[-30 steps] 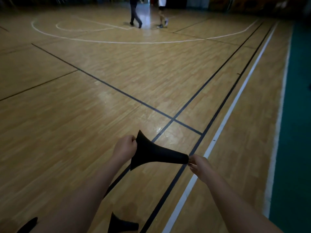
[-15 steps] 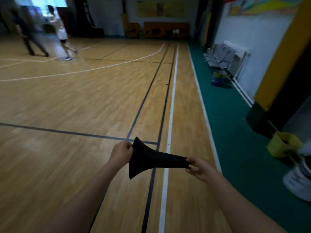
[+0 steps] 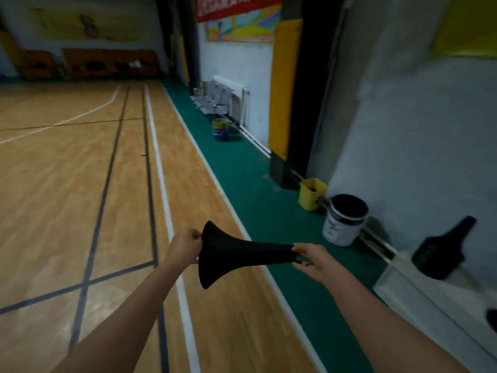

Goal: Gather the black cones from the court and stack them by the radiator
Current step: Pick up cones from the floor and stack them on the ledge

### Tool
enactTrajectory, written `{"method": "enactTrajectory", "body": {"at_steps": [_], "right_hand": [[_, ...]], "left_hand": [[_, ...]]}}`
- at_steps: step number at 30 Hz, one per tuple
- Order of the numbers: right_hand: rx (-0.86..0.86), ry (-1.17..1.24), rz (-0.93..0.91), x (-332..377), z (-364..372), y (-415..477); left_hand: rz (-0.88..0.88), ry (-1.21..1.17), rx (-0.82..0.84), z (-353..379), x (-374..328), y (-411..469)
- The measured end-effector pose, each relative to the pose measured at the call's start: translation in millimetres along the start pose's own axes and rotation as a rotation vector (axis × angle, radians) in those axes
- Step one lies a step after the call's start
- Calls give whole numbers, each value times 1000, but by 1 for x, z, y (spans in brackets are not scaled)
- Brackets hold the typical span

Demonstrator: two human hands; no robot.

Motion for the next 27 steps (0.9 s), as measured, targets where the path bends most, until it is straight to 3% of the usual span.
{"method": "enactTrajectory", "body": {"at_steps": [15,27], "right_hand": [[-347,238,-81,105,-307,73],[-517,388,-79,159,-417,156]], "left_hand": [[406,197,229,290,-223,-14],[560,269,406,456,-339,19]]}}
Point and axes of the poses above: each hand's wrist, its own y-axis towards the middle knuckle, its own z-axis out of the palm, x = y × z, the point moved 5 cm from there along y, towards the middle knuckle, and after that the axes turned 10 degrees about -x, right-handed, at the moved point
